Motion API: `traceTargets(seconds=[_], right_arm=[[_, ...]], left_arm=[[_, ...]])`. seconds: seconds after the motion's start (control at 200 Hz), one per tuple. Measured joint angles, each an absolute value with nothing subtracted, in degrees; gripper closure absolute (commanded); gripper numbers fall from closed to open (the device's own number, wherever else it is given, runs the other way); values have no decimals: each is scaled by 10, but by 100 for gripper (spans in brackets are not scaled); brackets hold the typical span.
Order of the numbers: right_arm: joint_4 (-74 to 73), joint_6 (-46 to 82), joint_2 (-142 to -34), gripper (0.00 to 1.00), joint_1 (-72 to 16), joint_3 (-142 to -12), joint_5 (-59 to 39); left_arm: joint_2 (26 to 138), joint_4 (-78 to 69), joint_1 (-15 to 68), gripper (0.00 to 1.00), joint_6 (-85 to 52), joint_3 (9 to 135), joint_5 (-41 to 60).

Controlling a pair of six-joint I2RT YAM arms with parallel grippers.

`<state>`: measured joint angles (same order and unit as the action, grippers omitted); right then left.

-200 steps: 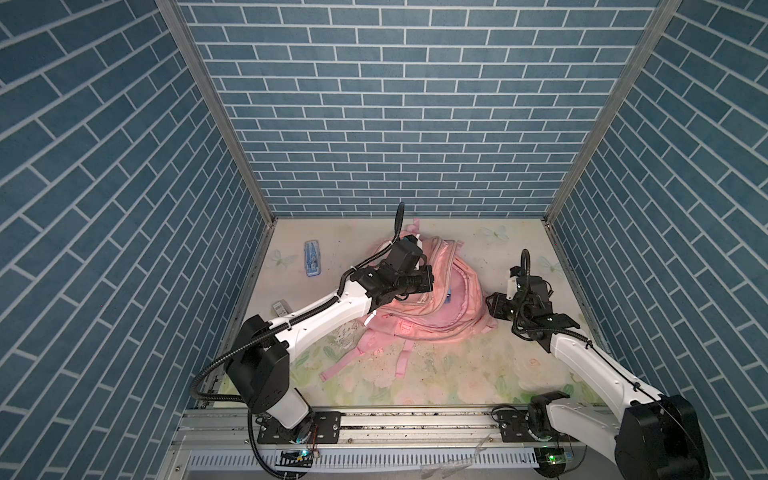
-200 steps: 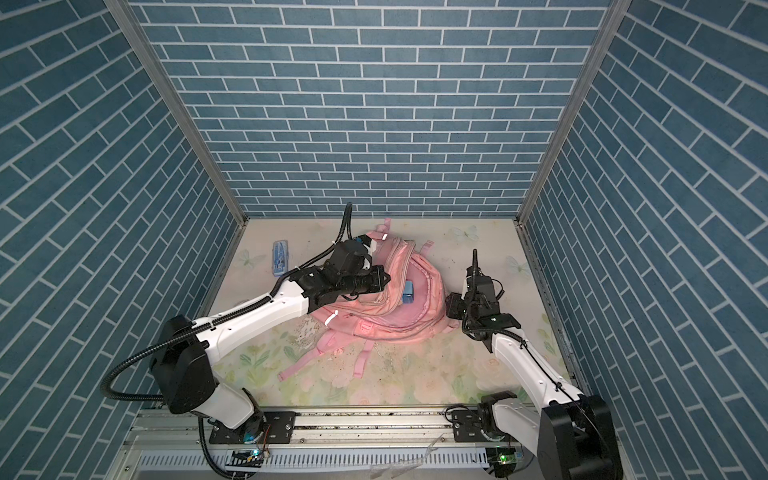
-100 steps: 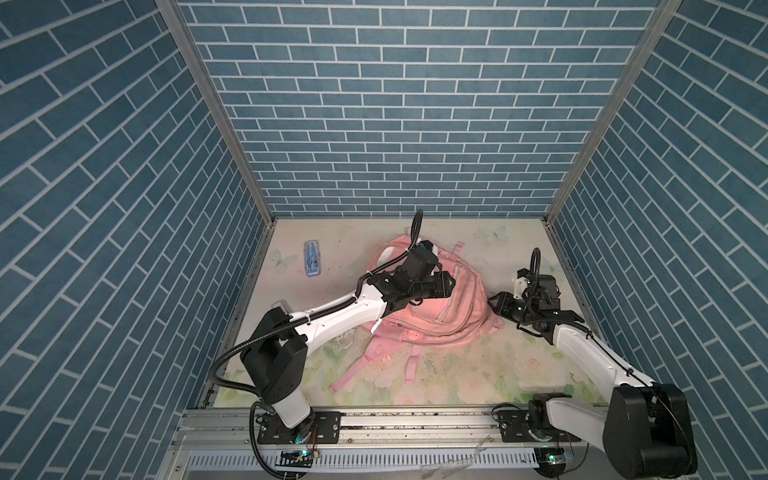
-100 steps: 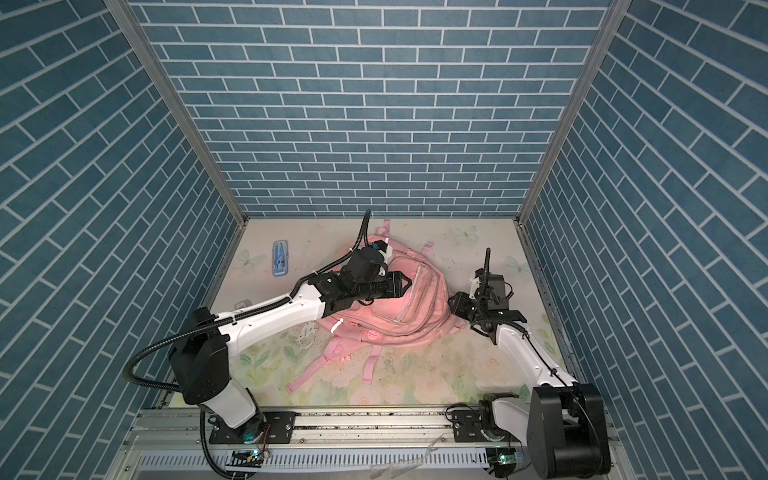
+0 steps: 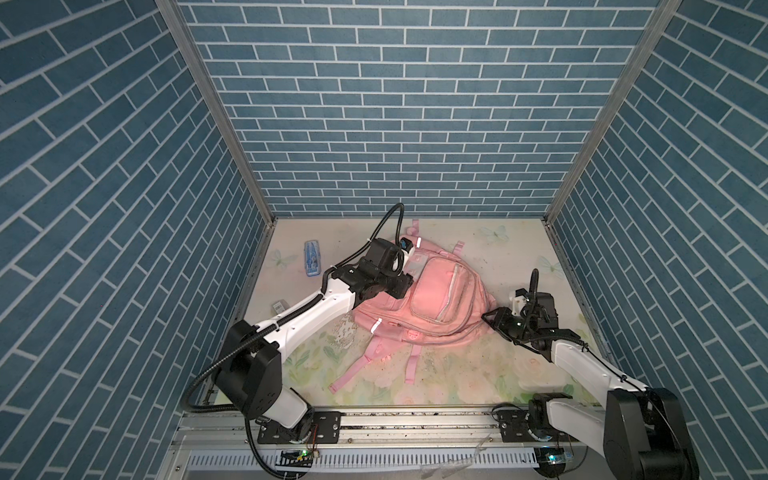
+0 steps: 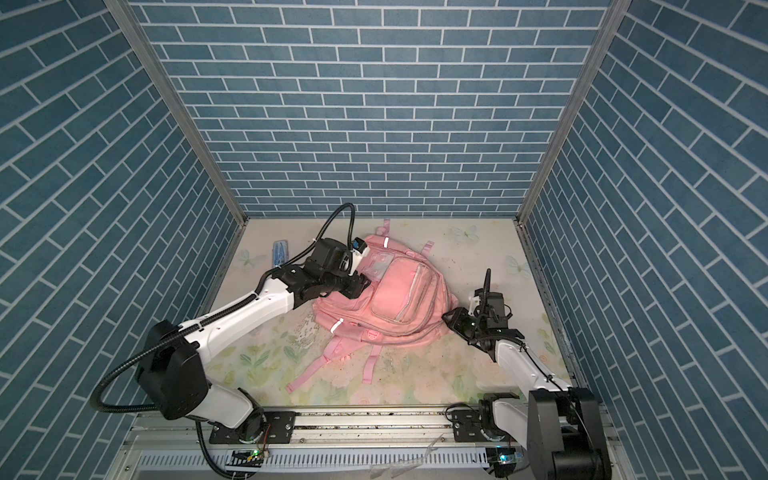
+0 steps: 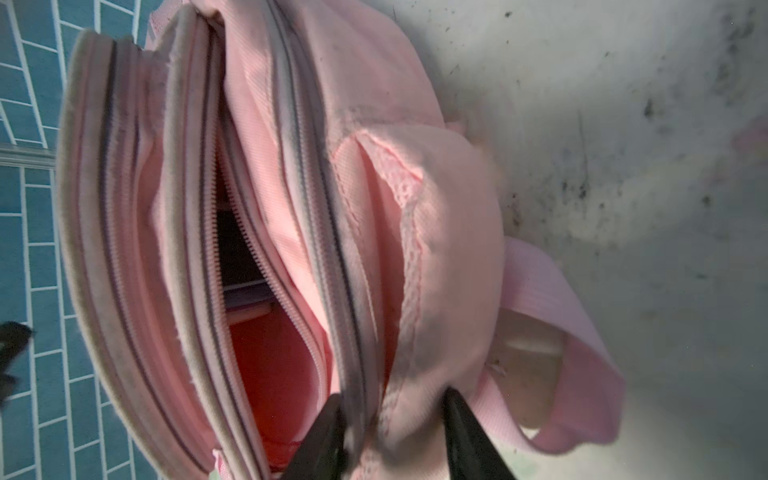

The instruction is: Pack the student bag

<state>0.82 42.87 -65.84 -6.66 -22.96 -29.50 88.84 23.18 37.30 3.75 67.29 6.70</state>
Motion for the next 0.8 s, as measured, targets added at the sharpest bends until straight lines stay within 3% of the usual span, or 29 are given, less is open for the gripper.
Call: traceTargets(seconds=[0.27,0.54,0.8], right_arm=[[-7,418,-754,99,-52,-271,-334],[30,356,-838,100,-6,-353,-360],[74,298,-907,100,25,-432,-368]], left_arm=[[879,237,374,45,187,585,36],[807,195,387,49,270,502,39],[842,147,397,63,315,502,21]])
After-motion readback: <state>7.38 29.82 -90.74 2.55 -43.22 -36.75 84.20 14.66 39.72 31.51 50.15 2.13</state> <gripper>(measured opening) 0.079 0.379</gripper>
